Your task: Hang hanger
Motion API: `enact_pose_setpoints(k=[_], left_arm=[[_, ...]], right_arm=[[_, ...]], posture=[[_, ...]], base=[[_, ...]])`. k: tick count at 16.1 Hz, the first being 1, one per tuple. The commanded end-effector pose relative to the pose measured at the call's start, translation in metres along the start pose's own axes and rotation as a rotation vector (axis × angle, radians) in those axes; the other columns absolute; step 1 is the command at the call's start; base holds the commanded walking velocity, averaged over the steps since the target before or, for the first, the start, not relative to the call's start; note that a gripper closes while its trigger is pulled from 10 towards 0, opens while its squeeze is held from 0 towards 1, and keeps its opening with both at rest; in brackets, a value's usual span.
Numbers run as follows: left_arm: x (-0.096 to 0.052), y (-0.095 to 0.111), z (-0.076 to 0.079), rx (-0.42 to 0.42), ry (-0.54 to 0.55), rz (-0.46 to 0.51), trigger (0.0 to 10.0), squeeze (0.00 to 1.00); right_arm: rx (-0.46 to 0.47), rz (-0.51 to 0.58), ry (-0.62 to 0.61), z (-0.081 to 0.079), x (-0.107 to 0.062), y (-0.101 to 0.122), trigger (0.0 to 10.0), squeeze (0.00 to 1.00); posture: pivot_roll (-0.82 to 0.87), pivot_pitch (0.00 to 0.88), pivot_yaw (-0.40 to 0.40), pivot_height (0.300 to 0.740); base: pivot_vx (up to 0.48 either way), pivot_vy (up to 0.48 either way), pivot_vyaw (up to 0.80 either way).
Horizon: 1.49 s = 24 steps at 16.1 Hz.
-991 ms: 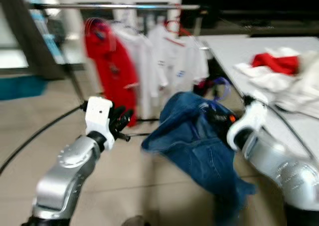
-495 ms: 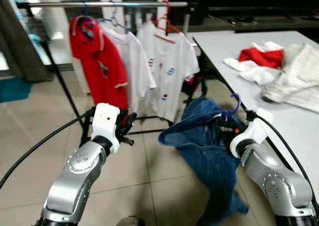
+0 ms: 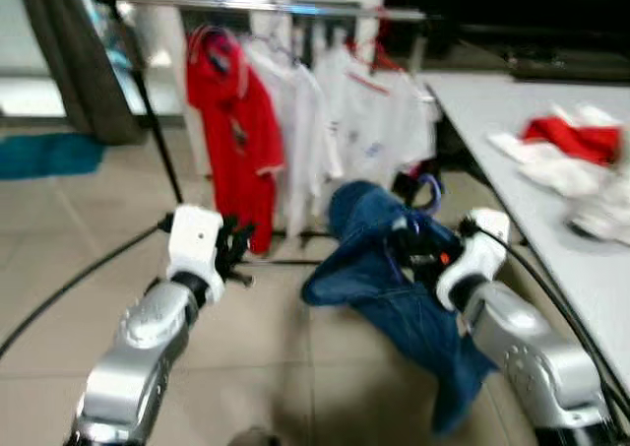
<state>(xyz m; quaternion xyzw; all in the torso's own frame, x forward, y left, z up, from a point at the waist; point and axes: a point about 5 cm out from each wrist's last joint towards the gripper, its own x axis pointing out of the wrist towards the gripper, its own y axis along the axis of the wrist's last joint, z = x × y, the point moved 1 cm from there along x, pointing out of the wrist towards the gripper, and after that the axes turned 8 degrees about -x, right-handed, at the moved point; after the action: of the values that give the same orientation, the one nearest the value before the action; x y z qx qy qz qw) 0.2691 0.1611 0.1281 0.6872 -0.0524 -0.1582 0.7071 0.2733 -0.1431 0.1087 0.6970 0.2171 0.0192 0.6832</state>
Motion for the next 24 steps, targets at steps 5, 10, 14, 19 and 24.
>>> enact_pose_setpoints(k=[5,10,14,19,24], left_arm=[[-0.009,0.001,-0.007,0.029,0.014,-0.008,10.0,0.0],[-0.006,0.0,-0.005,0.023,0.015,-0.007,10.0,0.0],[-0.005,0.002,-0.003,0.028,0.006,0.001,10.0,0.0],[0.006,0.004,0.003,0.025,-0.014,0.016,10.0,0.0],[0.0,-0.001,-0.004,-0.003,0.022,0.011,10.0,0.0]], right_arm=[[0.03,0.054,0.054,-0.006,0.006,0.008,10.0,0.0],[-0.065,0.065,0.12,-0.017,0.006,0.011,10.0,0.0],[-0.009,0.093,0.118,-0.014,0.006,0.017,10.0,0.0],[-0.028,0.101,0.119,-0.01,0.007,0.022,10.0,0.0],[-0.019,0.077,0.127,-0.013,0.007,0.017,10.0,0.0]], posture=[[0.06,0.0,-0.029,0.74],[0.06,0.0,-0.028,0.74],[0.05,0.0,-0.04,0.74],[0.04,0.0,-0.034,0.74],[0.04,0.0,-0.057,0.74]], base=[[0.274,0.0,0.16],[0.276,0.0,0.48],[0.277,0.0,0.15],[0.277,0.0,0.0],[0.322,0.0,0.0]])
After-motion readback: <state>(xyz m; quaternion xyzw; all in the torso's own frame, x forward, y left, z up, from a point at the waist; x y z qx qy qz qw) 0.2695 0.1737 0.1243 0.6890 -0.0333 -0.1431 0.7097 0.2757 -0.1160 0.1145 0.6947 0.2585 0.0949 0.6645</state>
